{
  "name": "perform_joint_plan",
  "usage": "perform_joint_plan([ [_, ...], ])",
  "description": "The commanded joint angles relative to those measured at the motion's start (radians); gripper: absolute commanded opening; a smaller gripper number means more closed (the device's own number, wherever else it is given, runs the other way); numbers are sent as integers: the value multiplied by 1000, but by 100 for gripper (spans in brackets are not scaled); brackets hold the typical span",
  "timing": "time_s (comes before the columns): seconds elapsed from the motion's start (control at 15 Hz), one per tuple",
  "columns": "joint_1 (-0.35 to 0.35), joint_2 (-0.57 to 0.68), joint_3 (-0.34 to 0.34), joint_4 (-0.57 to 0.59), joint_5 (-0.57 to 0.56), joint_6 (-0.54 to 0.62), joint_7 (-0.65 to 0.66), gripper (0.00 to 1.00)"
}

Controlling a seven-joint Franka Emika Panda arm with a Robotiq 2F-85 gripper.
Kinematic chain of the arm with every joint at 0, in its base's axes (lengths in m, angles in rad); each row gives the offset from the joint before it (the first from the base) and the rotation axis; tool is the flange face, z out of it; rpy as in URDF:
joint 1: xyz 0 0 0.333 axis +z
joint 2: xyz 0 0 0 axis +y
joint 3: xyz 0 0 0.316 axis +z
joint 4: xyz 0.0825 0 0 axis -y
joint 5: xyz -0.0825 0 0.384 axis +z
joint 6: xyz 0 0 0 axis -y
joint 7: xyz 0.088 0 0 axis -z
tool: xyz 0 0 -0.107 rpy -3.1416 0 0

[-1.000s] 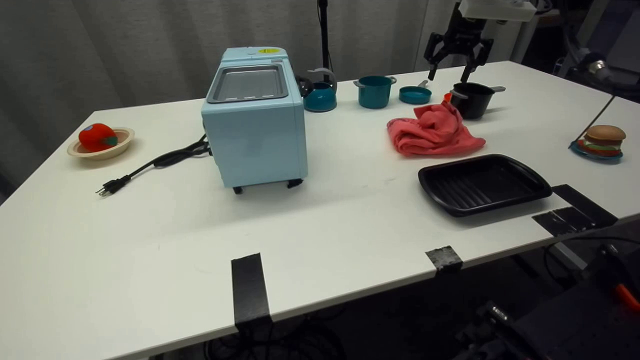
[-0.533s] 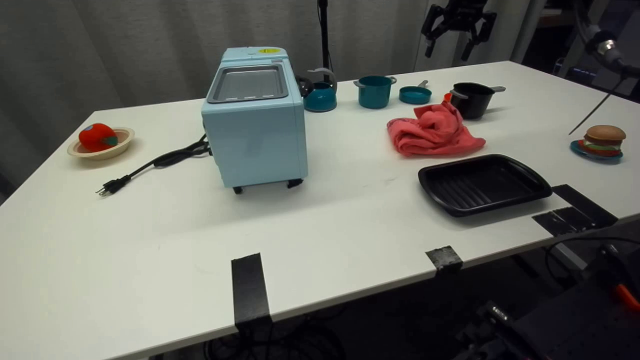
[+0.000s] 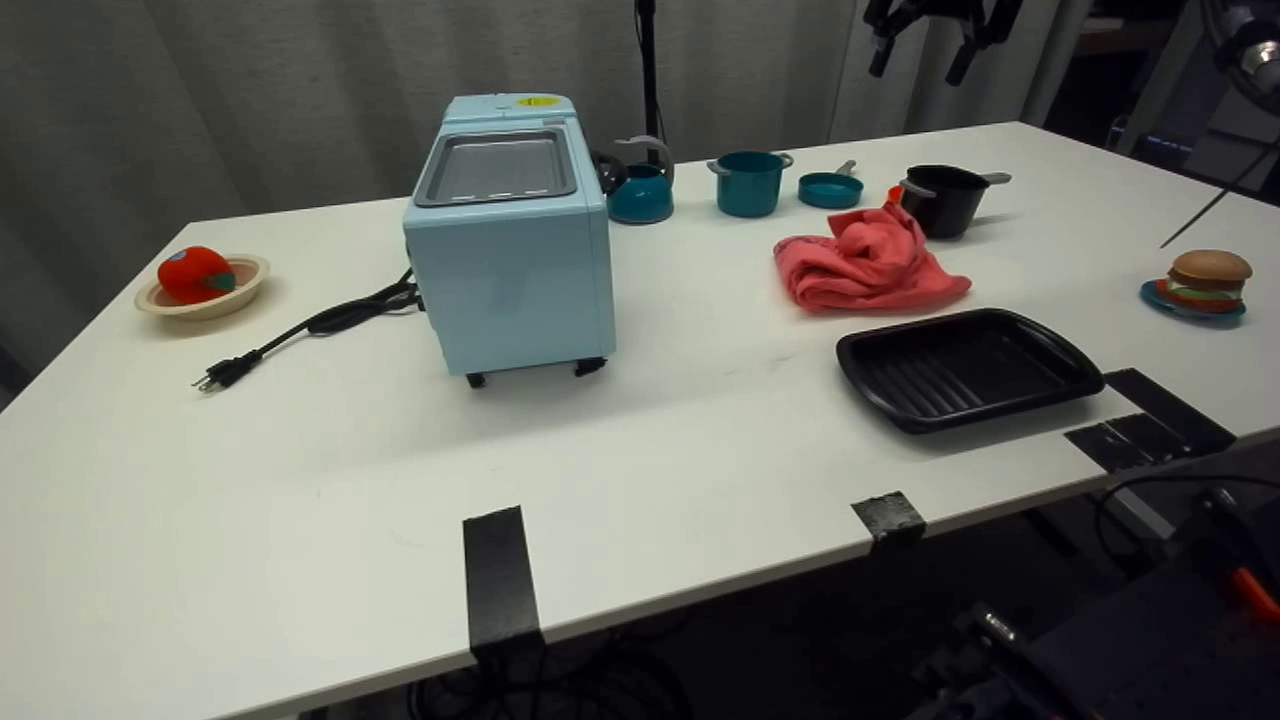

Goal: Fold the orange towel in half

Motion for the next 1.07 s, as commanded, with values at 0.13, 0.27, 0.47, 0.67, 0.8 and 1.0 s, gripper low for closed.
perform_joint_plan([
  [0.13,12,-23,-13,-20,3,-4,-3,100],
  [0.27,12,-24,-13,-25,3,-3,-4,100],
  [0.47,12,-24,-13,-26,3,-3,-4,100],
  [0.67,12,-24,-13,-26,3,-3,-4,100],
  [0.8,12,-24,-13,-26,3,-3,-4,100],
  [1.0,12,-24,-13,-26,3,-3,-4,100],
])
